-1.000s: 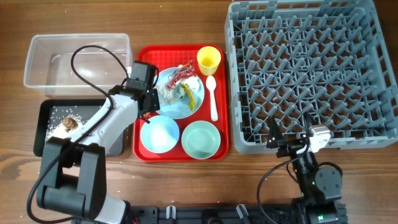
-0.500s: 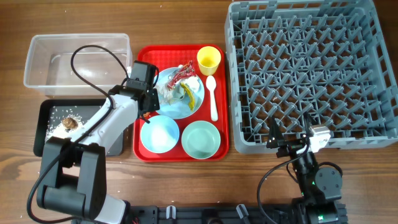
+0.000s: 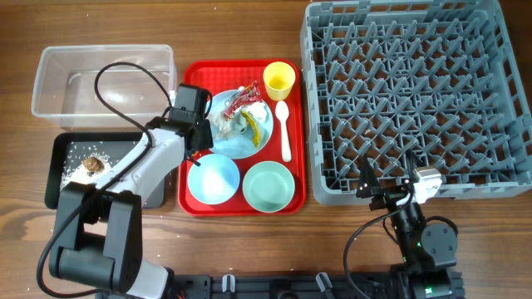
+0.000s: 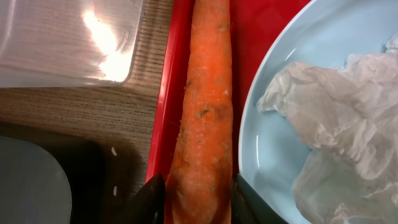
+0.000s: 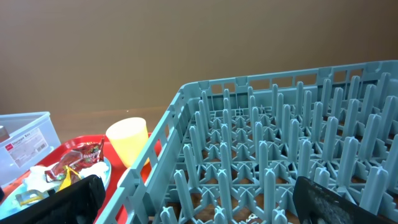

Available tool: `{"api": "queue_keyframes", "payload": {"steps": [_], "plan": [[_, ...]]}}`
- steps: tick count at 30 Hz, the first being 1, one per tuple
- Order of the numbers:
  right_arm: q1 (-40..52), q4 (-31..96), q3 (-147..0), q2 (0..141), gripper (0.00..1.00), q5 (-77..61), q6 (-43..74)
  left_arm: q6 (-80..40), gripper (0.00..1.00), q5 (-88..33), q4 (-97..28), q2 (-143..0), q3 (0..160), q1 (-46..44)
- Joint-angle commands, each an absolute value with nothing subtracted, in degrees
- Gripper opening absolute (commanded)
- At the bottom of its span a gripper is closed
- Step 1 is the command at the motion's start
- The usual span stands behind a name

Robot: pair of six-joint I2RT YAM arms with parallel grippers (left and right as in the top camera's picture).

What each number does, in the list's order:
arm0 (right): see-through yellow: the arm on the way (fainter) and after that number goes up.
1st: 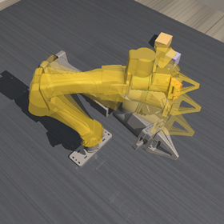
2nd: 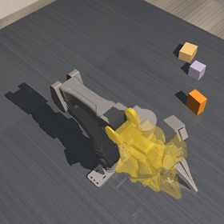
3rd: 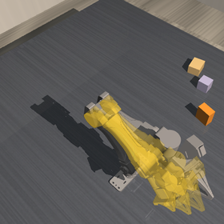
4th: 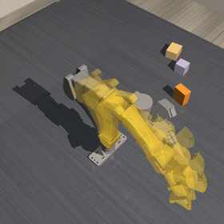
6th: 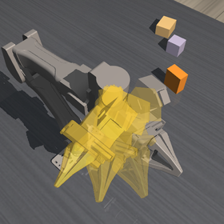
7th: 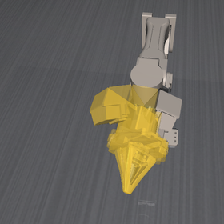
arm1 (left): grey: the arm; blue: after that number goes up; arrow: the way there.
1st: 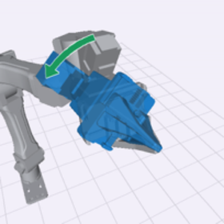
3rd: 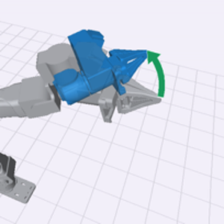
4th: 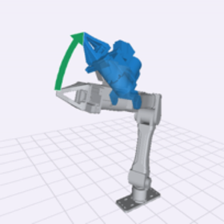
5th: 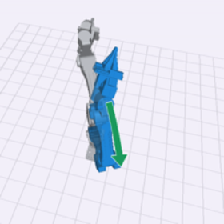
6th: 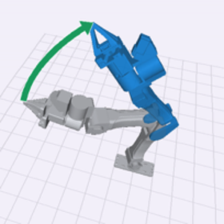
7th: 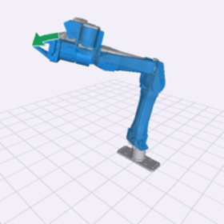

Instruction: Sort waste into correct bins and load items into the dishwasher rack

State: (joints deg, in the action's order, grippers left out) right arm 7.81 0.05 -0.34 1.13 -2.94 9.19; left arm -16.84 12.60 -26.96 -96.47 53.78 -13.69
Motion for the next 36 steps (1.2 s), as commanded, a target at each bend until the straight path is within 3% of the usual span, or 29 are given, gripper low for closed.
{"api": "queue_keyframes", "payload": {"steps": [1,11,14,22,25,28,36], "plan": [[7.86,-0.12,-0.30,1.02,1.00,-2.59,9.08,-17.17,0.33,12.71,-27.62,-97.54,51.70,-13.32],[7.86,-0.12,-0.30,1.02,1.00,-2.59,9.06,-17.17,0.36,12.69,-27.59,-97.54,51.70,-13.32],[7.86,-0.12,-0.30,1.02,1.00,-2.61,9.08,-17.17,0.42,12.69,-27.59,-97.54,51.70,-13.32],[7.86,-0.12,-0.30,1.02,1.00,-2.61,9.06,-17.17,0.43,12.69,-27.55,-97.54,51.70,-13.32],[7.86,-0.12,-0.30,1.04,1.00,-2.59,9.08,-17.17,0.49,12.69,-27.35,-97.54,51.70,-13.32],[7.86,-0.12,-0.30,1.02,1.00,-2.61,9.08,-17.17,0.45,12.69,-27.14,-97.54,51.70,-13.32],[7.86,-0.12,-0.30,1.02,1.00,-2.59,9.08,-17.17,0.50,12.69,-27.11,-97.54,51.70,-13.32]]}}
